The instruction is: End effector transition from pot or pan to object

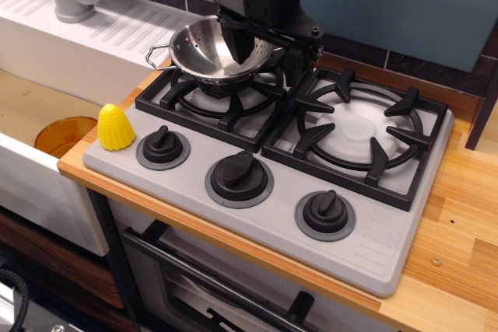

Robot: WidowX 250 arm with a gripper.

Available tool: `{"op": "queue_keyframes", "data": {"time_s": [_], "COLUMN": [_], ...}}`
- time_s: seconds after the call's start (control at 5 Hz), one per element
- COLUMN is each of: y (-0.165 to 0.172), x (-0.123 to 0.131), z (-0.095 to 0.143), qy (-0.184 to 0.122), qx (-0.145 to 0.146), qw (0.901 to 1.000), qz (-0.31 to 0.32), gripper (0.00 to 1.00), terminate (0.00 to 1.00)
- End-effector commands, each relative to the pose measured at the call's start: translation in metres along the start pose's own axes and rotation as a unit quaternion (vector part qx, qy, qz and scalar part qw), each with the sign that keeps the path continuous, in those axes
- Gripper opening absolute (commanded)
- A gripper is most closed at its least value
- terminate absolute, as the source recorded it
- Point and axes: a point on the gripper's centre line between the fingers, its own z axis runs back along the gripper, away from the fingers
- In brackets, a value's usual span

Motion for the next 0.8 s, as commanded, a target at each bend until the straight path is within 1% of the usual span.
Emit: {"op": "queue_keyframes", "data": {"time_s": [0.0,0.2,0.4,0.6], "y": [0.0,0.002,0.0,-0.001], "x": [0.0,-0.003,-0.002,0.001], "z": [0.0,0.016,0.035,0.039], "qy": [0.0,-0.003,0.014,0.017], "qx": [0.0,0.014,0.017,0.016], "qw": [1.0,0.9999,0.9997,0.9996], "qz": [0.0,0.005,0.01,0.016], "gripper": [1.0,1.0,1.0,1.0], "terminate": [0.0,0.0,0.0,0.0]}}
